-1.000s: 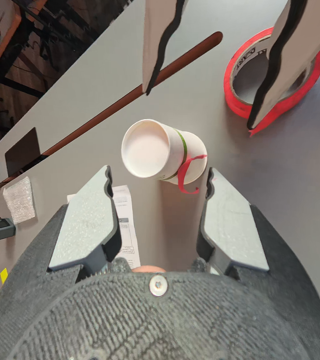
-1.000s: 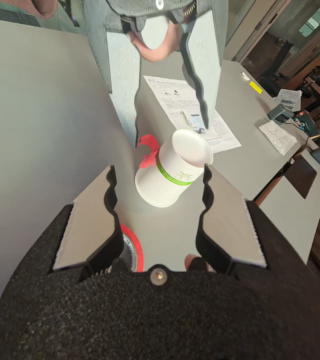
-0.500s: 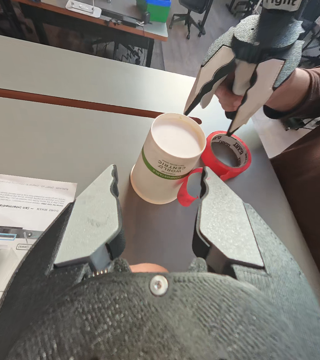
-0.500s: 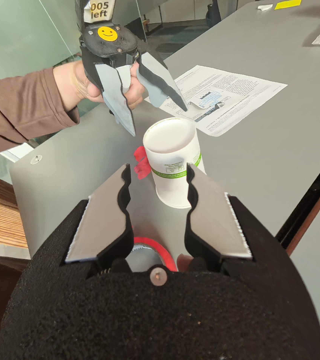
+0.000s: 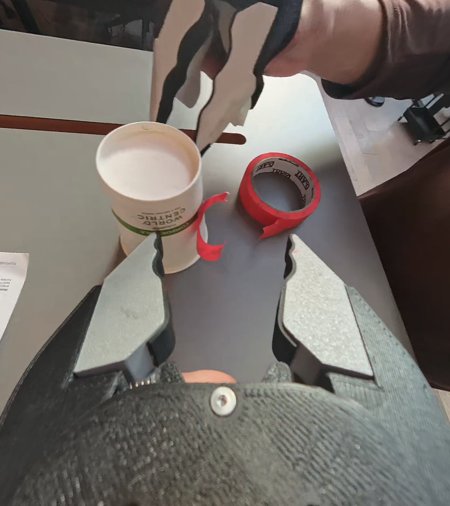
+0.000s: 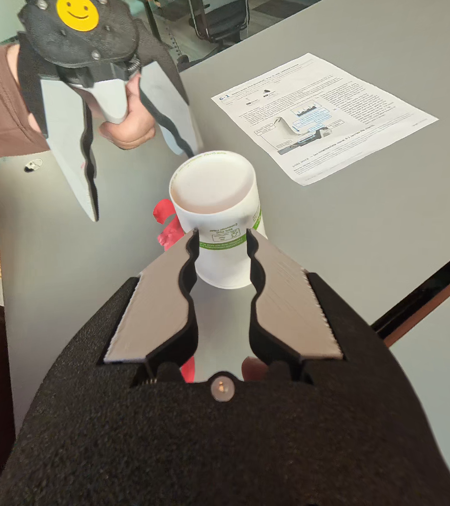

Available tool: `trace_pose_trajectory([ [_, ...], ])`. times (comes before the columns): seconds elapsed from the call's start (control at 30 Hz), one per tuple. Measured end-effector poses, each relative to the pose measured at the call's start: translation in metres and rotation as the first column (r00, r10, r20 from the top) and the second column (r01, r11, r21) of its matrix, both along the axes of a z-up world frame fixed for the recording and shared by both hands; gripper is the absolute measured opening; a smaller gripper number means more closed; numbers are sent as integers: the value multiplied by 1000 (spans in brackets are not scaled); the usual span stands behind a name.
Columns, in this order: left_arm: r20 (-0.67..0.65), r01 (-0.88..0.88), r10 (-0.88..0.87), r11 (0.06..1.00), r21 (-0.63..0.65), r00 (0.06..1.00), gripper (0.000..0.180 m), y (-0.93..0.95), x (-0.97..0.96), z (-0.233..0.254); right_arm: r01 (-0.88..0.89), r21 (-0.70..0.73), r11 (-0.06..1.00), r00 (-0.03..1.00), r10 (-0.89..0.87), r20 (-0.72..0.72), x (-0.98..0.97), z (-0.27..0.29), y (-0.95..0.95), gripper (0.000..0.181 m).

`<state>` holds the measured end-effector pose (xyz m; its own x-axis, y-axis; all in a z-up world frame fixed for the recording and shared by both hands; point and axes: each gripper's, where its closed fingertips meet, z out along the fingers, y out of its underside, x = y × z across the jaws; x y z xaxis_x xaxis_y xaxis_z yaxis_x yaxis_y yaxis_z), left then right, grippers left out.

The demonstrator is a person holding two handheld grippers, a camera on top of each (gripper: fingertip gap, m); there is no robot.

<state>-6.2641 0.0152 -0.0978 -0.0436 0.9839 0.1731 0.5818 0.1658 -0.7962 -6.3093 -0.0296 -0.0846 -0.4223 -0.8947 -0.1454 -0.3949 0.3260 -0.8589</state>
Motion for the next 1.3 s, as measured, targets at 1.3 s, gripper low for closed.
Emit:
trace_pose_trajectory([
  [1.3,304,173,-126,976,-133,944,49,-30,10,-17,-177,-135,975,968,148,-203,13,-19,23,43],
])
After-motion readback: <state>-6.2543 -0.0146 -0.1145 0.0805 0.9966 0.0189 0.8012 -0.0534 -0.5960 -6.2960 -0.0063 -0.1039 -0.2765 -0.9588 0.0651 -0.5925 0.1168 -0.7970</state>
